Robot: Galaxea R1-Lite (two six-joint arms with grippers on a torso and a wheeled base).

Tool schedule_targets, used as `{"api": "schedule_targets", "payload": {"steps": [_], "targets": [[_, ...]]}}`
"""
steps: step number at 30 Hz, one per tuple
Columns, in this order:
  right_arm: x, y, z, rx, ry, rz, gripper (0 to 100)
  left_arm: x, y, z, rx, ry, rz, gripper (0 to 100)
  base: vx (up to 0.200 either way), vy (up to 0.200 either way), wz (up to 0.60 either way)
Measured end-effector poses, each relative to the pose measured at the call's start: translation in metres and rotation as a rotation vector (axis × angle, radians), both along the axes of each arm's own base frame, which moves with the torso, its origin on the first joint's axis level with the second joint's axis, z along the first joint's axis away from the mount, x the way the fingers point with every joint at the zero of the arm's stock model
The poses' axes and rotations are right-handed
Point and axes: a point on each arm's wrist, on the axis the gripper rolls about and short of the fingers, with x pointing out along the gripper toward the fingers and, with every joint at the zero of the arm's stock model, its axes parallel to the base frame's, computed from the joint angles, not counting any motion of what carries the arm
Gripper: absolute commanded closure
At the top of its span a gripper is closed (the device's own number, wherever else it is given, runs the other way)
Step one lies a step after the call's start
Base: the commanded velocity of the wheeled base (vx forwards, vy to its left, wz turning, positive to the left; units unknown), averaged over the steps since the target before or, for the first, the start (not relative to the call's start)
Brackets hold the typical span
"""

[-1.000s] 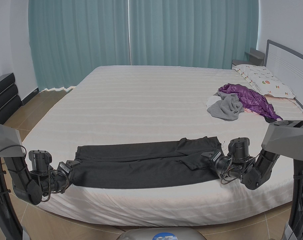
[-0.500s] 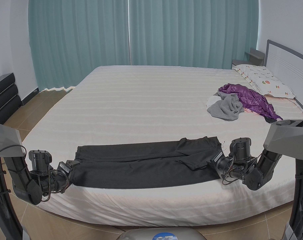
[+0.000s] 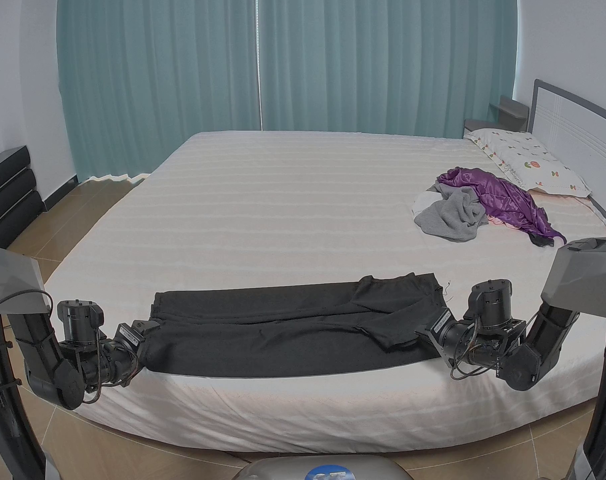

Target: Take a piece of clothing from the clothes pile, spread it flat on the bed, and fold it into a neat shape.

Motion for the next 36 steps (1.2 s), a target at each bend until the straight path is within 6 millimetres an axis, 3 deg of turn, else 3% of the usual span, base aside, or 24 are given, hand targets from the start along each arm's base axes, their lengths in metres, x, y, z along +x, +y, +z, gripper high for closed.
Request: {"api": "schedule_targets", "payload": {"steps": [4,5,15,24,36], "targets": [[-0.007,-0.002,-0.001,-0.009,0.016,0.004,100,0.0,0.0,0.0,0.0,0.0,0.0,0,0.0,0.0,0.0],[-0.009,-0.003,-0.001,-0.012,0.021,0.005,0,0.0,0.0,0.0,-0.001,0.0,0.0,0,0.0,0.0,0.0],[-0.019,-0.011,0.002,-0.056,0.02,0.018,0,0.0,0.0,0.0,-0.002,0.001,0.002,0,0.0,0.0,0.0],[0.001,-0.04,0.021,-0.041,-0.065,-0.058,0,0.001,0.001,0.0,-0.004,-0.001,0.006,0,0.0,0.0,0.0],[0.024,-0.059,0.013,-0.016,-0.081,-0.076,0,0.004,0.005,0.006,0.028,-0.048,0.07,0,0.017,0.0,0.0]]}}
